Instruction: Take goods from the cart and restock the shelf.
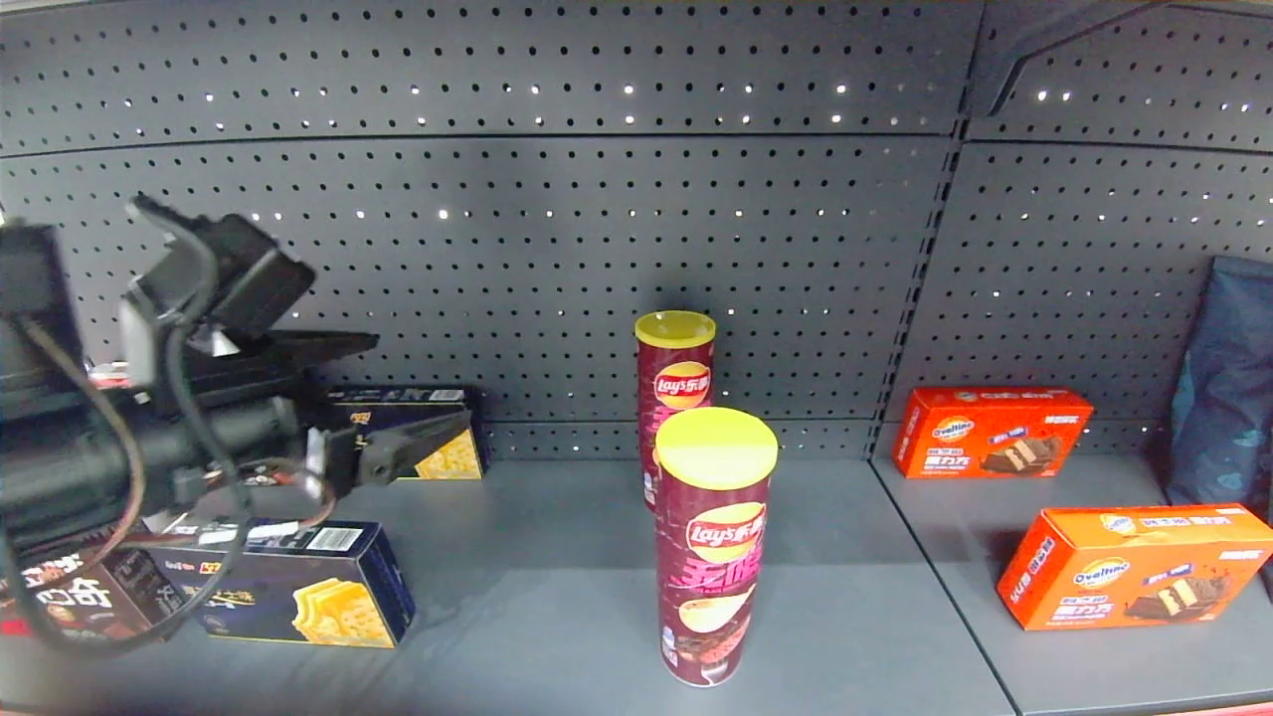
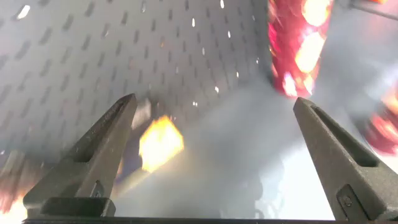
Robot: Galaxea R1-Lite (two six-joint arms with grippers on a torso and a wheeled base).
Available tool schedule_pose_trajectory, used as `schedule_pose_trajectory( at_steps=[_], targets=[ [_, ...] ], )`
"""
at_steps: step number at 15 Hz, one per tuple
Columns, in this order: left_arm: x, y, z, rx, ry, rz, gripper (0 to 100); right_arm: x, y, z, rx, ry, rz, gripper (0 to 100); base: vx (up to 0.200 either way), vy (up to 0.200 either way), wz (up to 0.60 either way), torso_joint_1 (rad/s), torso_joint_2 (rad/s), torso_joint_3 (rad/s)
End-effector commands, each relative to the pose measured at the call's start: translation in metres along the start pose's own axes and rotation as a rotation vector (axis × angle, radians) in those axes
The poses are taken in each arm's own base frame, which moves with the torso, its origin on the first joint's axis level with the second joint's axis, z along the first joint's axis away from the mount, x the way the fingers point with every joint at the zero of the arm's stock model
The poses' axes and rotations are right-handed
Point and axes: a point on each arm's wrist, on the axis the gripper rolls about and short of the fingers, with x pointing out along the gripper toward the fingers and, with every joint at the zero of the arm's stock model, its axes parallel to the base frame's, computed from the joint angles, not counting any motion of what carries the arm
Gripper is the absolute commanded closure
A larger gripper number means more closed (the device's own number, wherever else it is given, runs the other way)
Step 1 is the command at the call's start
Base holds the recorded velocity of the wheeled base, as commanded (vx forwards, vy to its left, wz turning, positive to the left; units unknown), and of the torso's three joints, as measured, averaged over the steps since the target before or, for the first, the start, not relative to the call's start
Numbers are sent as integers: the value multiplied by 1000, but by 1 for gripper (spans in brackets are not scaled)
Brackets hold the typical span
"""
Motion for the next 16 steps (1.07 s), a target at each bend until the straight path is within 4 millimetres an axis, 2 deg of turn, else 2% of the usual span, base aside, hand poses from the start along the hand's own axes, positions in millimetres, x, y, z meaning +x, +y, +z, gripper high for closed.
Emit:
schedule_pose_trajectory(
  at_steps=[1, 6, 8, 10, 11, 12, 14, 15, 16],
  targets=[
    [-86, -27, -28, 2, -48, 49, 0, 0, 0, 0, 0, 0, 0, 0, 0, 0, 0, 0, 0, 0],
    [-118, -44, -51, 15, -90, 74, 0, 0, 0, 0, 0, 0, 0, 0, 0, 0, 0, 0, 0, 0],
    [-131, -48, -52, 30, -134, 83, 0, 0, 0, 0, 0, 0, 2, 0, 0, 0, 0, 0, 0, 0],
    [-146, -56, -62, 17, -79, 73, 0, 0, 0, 0, 0, 0, 2, 0, 0, 0, 0, 0, 0, 0],
    [-146, -56, -62, 17, -79, 73, 0, 0, 0, 0, 0, 0, 2, 0, 0, 0, 0, 0, 0, 0],
    [-161, -64, -74, 19, -26, 76, 0, 3, 0, 1, 7, 40, -15, 0, 0, 0, 0, 0, 0, 0],
    [-168, -66, -77, 18, -21, 88, 0, 1, 0, 8, 6, 6, -7, 0, 0, 0, 0, 0, 0, 0],
    [-170, -67, -77, 20, -28, 90, 0, -3, 1, 87, 20, -105, 5, 0, 0, 0, 0, 0, 0, 0],
    [-170, -67, -78, 20, -27, 88, 0, 23, 0, 130, 28, -35, 70, 0, 0, 0, 0, 0, 0, 0]
  ],
)
